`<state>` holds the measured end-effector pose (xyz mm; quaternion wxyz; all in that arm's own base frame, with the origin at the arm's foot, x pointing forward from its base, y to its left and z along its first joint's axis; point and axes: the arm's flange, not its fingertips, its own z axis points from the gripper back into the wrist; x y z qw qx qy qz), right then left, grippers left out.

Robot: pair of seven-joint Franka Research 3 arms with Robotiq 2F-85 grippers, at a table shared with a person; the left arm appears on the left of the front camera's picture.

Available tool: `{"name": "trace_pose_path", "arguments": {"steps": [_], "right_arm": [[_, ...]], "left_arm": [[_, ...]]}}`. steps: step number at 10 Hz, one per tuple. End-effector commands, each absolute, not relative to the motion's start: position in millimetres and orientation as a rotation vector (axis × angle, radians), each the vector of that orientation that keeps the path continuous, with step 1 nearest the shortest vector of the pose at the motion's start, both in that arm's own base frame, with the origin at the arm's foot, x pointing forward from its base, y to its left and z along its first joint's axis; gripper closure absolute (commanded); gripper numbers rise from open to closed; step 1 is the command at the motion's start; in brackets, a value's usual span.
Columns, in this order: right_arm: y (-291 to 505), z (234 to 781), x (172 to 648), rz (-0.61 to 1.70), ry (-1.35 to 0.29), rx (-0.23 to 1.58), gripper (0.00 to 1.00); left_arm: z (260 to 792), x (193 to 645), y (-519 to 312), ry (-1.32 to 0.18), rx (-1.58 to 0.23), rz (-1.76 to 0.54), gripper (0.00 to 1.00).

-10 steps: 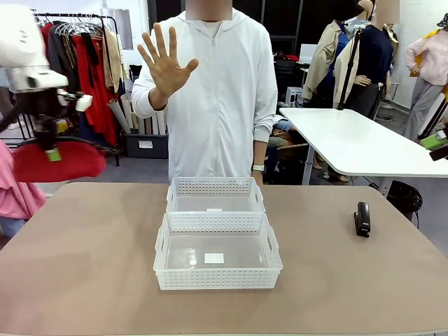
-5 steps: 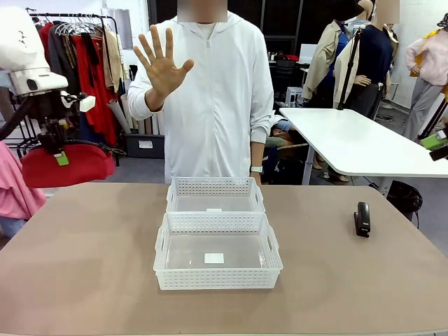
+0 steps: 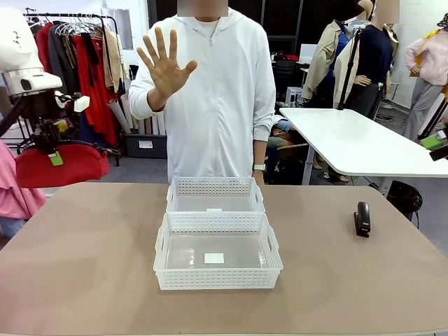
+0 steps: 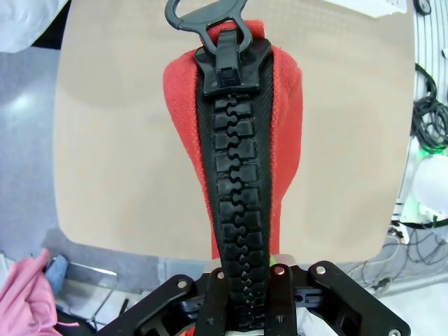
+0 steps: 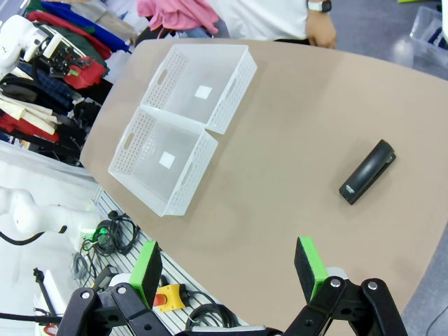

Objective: Distribute items into two baskets.
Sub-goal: Move the picked Pencil pouch towards the Organizing basket indicated by the person, stopping as directed, then place the picked Pencil pouch into the Organizing basket as instructed by the person.

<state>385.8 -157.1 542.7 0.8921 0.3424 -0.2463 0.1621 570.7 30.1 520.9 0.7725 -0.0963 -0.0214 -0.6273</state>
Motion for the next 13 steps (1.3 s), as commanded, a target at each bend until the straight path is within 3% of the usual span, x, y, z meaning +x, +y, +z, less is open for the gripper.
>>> {"name": "trace_pose_path", "arguments": {"steps": [1,13], "right_arm": [[-155.7,543.9,386.2,0.342,-0.523,0.711,0.0],[-155.7,543.9,386.2,0.342,-0.523,0.711,0.0]], "left_arm": [[523.2,568.6,31.0,-0.035,-0.2,-1.356,1.0],[523.2,568.6,31.0,-0.035,-0.2,-1.356,1.0]]}}
